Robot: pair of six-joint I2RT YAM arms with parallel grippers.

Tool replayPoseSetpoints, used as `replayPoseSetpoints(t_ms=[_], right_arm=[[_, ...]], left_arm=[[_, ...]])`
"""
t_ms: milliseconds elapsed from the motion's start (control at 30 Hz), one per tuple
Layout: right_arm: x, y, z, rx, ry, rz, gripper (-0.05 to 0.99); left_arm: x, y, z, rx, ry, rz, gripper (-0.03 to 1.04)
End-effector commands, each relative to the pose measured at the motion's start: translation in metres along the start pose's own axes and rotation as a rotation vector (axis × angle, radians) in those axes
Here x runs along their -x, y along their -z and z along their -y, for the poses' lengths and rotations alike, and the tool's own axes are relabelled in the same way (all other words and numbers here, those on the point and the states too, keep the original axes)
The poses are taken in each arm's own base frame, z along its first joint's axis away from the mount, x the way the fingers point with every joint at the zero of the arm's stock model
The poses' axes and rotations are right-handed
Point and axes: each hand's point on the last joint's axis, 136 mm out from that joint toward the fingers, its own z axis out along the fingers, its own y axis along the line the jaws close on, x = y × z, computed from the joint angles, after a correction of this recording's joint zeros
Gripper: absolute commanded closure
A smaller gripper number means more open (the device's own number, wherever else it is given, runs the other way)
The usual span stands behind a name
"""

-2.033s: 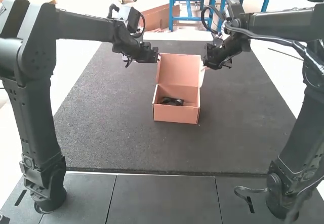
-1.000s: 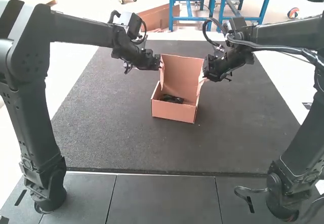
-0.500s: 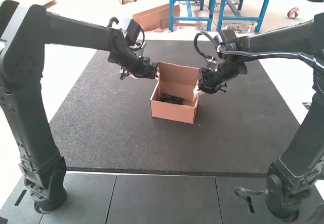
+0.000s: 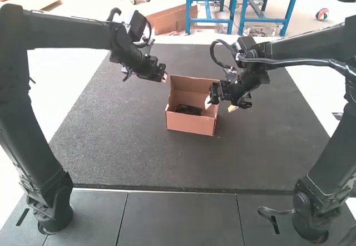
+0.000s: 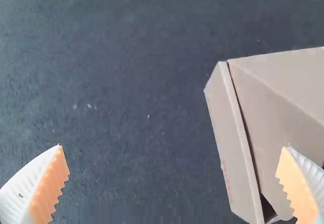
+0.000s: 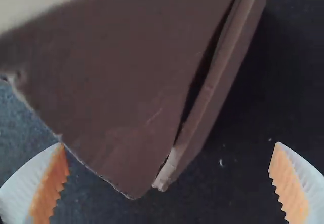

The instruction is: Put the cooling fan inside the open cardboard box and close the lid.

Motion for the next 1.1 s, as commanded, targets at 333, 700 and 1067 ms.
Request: replayPoseSetpoints(t_ms=[333,700,1067], right_arm=[[0.064,0.115,0.053,-0.143,-0.069,0.481,0.02],[0.081,0.160,0.106,-0.297,-0.153,0.716,0.02],[0.065,0.157,0.099,-0.228,-0.176,0.594,0.02]], left_arm=[[0.092,0.040,0.020,0.025,-0.039,0.350,0.04],[0.086,0.008,0.064,-0.039,-0.090,0.326,0.04],[0.047,-0.025,0.062,-0.030,-0.083,0.177,0.04]])
